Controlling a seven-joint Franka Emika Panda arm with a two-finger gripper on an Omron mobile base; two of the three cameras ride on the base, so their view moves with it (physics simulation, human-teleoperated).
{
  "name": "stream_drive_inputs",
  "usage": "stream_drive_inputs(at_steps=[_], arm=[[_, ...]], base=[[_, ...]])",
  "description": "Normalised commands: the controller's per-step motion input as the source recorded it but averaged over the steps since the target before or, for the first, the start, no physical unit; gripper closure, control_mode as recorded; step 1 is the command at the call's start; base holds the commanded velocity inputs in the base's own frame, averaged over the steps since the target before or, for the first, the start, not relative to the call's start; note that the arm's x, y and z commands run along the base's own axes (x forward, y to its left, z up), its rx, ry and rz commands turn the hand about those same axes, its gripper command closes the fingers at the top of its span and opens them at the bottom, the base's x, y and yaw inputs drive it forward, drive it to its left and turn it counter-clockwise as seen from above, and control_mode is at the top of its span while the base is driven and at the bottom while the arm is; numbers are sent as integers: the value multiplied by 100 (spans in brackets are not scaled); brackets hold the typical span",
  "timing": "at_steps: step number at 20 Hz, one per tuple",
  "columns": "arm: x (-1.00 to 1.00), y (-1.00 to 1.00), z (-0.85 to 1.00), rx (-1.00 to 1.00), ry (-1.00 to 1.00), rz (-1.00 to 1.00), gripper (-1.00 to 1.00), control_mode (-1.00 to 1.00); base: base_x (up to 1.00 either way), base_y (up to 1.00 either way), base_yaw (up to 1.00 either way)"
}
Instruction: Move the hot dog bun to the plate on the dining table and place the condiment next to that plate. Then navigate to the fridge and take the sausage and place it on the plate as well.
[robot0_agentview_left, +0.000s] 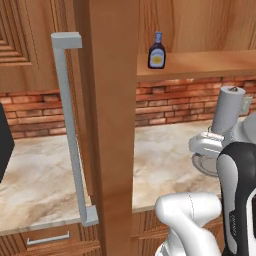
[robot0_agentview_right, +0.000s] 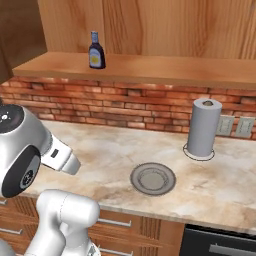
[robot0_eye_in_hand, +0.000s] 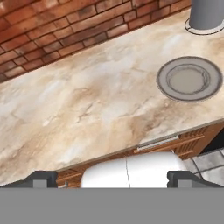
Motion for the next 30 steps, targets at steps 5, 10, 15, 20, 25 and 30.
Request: stream_drive_inputs(at_steps=[5, 10, 15, 20, 25, 30], arm=[[32, 0, 19, -4, -4, 0, -100, -100], [22, 0, 92, -18, -17, 0, -100, -100], [24, 0, 89, -18, -19, 0, -100, -100], [51, 0, 58, -9, -27, 0, -100, -100], [54, 0, 46, 0, -32, 7, -100, -100], [56, 0, 47, 0, -30, 6, -100, -100]], base=[[19, 0, -1], [0, 0, 0], [0, 0, 0], [0, 0, 0], [0, 0, 0], [0, 0, 0]])
